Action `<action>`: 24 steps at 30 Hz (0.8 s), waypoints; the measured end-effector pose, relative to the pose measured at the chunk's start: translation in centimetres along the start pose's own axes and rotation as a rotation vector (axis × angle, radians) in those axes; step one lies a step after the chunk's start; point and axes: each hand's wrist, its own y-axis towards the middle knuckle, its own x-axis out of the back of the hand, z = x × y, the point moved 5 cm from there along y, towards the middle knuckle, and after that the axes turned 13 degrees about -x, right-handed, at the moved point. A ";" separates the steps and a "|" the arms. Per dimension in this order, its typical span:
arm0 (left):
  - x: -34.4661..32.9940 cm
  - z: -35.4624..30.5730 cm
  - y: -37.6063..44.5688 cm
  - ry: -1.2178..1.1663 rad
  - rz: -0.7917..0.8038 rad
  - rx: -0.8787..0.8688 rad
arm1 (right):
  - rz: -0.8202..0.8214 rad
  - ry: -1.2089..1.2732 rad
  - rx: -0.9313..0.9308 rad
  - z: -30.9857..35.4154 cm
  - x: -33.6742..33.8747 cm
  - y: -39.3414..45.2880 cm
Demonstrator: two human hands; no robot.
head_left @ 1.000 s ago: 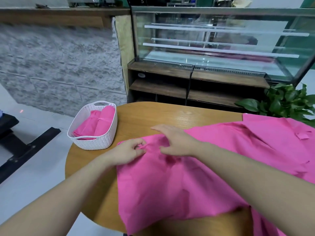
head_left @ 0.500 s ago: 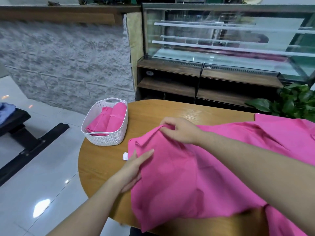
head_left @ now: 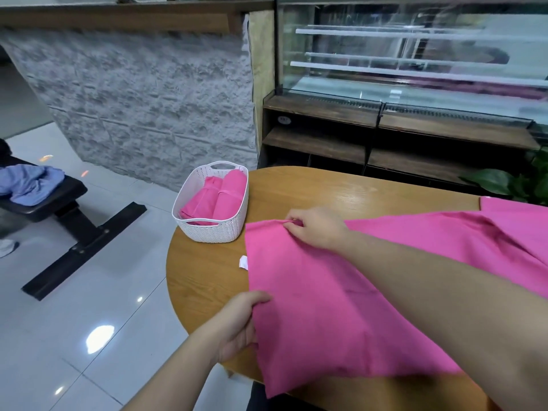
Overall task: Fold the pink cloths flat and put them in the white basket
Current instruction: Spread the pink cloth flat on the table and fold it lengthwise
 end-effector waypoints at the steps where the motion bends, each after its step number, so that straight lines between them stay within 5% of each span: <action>1: 0.2 0.1 0.0 0.008 -0.030 0.005 | 0.016 -0.036 -0.011 0.2 -0.6 0.3; 11: 1.4 0.8 -0.1 0.090 -0.098 0.001 | 0.048 -0.107 -0.065 1.5 -3.6 1.2; 16: 1.7 0.5 -0.3 0.187 -0.082 -0.007 | -0.190 0.092 0.010 1.5 -3.4 -0.6; 19: 1.8 0.2 -0.2 0.222 -0.079 -0.023 | -0.016 0.064 0.131 2.2 -5.3 -2.8; 24: 1.9 -1.0 0.4 0.245 -0.106 -0.103 | 0.227 -0.152 -0.075 1.2 -8.4 -4.6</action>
